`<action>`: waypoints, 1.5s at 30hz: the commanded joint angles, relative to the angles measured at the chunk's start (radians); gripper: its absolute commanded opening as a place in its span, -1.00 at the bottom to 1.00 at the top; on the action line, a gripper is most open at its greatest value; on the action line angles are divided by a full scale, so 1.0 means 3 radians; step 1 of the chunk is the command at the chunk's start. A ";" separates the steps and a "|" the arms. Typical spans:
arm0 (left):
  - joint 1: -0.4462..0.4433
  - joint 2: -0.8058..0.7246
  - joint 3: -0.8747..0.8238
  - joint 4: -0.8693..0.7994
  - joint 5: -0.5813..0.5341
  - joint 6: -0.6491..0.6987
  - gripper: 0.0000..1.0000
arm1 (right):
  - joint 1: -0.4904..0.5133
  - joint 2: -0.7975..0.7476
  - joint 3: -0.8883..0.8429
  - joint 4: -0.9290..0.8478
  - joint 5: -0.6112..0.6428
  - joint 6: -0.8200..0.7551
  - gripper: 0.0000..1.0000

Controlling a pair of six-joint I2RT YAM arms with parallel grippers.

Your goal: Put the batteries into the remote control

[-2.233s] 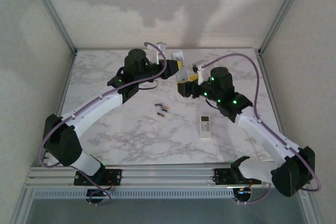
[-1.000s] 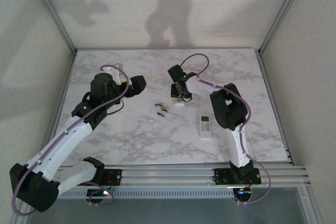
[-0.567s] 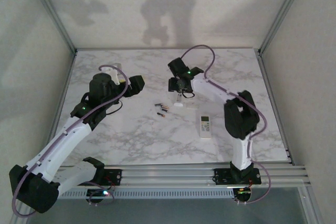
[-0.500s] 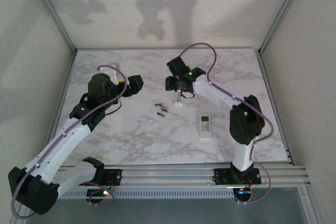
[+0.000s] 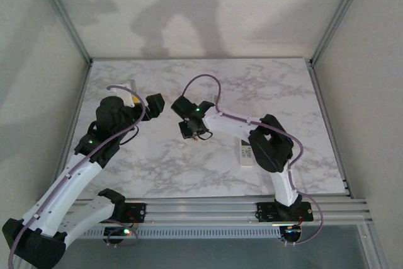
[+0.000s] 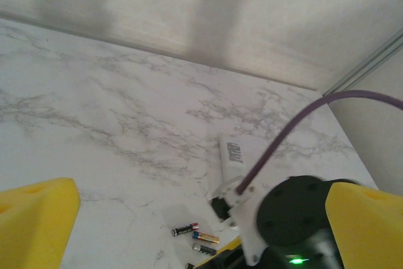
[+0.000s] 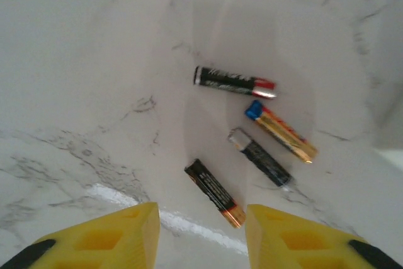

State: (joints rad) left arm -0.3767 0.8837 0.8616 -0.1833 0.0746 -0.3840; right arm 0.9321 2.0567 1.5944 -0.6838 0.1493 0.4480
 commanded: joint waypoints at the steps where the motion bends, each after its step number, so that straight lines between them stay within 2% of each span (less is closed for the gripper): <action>1: 0.0032 -0.0044 -0.0019 -0.0055 0.0025 0.0068 0.99 | 0.0037 0.0138 0.0206 -0.0178 0.0065 -0.0221 -0.22; 19: 0.0031 0.0039 -0.0029 -0.0069 0.0039 0.0104 0.99 | 0.0035 0.0440 0.0192 -0.0193 0.0069 -0.0306 -0.28; 28: 0.0033 0.0033 -0.0036 -0.0036 0.0022 0.0088 0.99 | 0.0058 0.0456 0.0187 -0.0289 0.0137 -0.0302 -0.56; 39: 0.0031 0.0041 -0.0034 0.0000 0.0068 0.0086 0.99 | 0.0067 0.0109 0.0177 -0.0249 0.0150 -0.0192 -0.81; 45: 0.0029 0.0031 -0.0030 0.0008 0.0070 0.0095 0.99 | 0.0068 -0.0160 0.0158 -0.0204 0.0233 -0.0198 -0.83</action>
State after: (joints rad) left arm -0.3759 0.8982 0.8558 -0.1875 0.0822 -0.3691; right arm 0.9432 2.0842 1.6409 -0.7383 0.1886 0.3805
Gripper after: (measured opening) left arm 0.995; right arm 0.089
